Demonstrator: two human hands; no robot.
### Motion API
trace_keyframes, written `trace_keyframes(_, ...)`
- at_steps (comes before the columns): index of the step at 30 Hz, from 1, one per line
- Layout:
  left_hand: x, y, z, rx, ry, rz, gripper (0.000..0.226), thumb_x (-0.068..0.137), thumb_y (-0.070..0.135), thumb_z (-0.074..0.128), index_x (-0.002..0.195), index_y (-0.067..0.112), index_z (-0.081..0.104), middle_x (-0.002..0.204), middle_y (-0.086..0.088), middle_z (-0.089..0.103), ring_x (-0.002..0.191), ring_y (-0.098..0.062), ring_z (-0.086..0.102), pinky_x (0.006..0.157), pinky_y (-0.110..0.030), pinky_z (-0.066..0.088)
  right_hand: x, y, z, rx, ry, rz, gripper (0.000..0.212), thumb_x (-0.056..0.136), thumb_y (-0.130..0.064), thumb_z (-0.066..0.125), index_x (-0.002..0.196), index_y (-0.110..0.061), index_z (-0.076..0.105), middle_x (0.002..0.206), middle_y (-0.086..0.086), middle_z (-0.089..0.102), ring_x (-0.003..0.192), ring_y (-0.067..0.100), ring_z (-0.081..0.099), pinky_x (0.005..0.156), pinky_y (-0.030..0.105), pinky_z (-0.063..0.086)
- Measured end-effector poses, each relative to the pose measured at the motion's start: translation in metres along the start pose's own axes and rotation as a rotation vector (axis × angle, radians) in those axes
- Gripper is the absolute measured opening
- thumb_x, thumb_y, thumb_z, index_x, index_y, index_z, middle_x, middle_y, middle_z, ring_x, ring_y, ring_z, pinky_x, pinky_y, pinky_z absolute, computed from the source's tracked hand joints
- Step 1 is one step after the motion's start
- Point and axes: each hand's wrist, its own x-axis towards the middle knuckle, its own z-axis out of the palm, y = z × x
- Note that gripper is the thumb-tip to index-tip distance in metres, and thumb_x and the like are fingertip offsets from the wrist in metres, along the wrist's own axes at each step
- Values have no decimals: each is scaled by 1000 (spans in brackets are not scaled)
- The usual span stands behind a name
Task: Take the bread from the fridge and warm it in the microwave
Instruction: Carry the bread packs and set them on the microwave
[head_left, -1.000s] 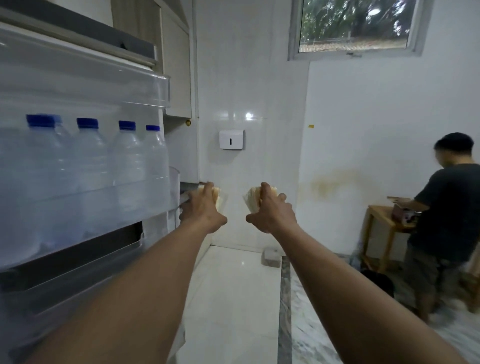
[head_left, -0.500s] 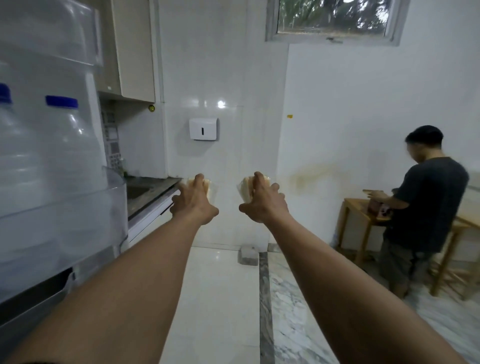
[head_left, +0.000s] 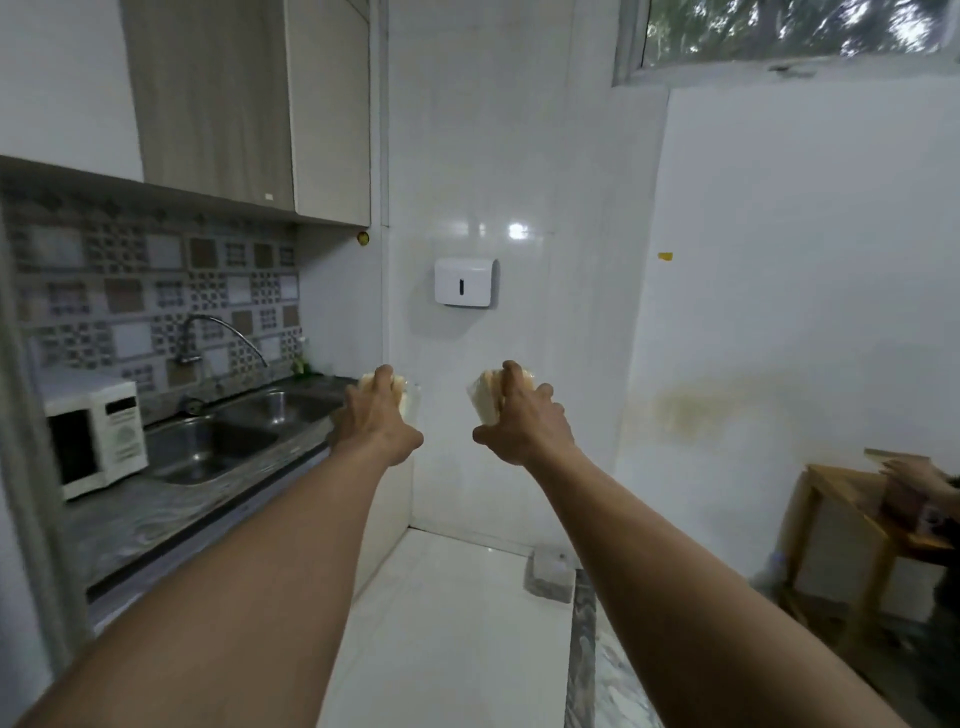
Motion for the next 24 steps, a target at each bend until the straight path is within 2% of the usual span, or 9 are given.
trace_keyframes(3, 41, 9, 12, 42, 62, -44, 90, 67, 36, 84, 136, 37, 26, 127, -16, 40, 109, -40, 49, 87, -50, 50, 52, 7, 12, 10, -35, -91, 88, 77, -37, 78, 144, -31, 20, 125, 15, 40, 109, 39, 48, 79, 42, 43)
trace_keyframes(6, 77, 17, 27, 46, 134, -118, 92, 69, 33, 84, 139, 38, 25, 132, -14, 37, 114, -41, 47, 85, -47, 48, 108, 13, 29, 42, -82, -153, 89, 77, -39, 78, 144, -32, 19, 125, 15, 40, 108, 40, 48, 81, 43, 44)
trace_keyframes(9, 93, 10, 29, 91, 130, -142, 88, 71, 37, 82, 138, 39, 24, 132, -14, 37, 115, -42, 47, 83, -48, 47, 137, 11, 48, 74, -104, -199, 91, 76, -39, 78, 144, -33, 18, 128, 17, 42, 110, 41, 48, 82, 42, 42)
trace_keyframes(12, 128, -14, 33, 140, 169, -255, 85, 72, 34, 80, 137, 37, 25, 130, -15, 38, 115, -44, 47, 86, -51, 49, 181, 0, 88, 128, -174, -290, 91, 76, -42, 77, 144, -34, 18, 132, 19, 42, 114, 41, 47, 91, 48, 48)
trace_keyframes(15, 160, -43, 29, 184, 194, -312, 90, 69, 36, 82, 138, 35, 25, 129, -15, 38, 115, -45, 49, 90, -55, 50, 217, -20, 121, 164, -225, -352, 90, 76, -43, 76, 145, -34, 18, 135, 20, 43, 118, 42, 46, 96, 51, 47)
trace_keyframes(24, 253, -129, 15, 226, 324, -455, 90, 72, 34, 81, 139, 38, 23, 132, -16, 39, 110, -44, 51, 87, -52, 51, 316, -108, 219, 233, -326, -484, 98, 76, -44, 80, 147, -38, 13, 139, 19, 38, 119, 42, 49, 97, 50, 48)
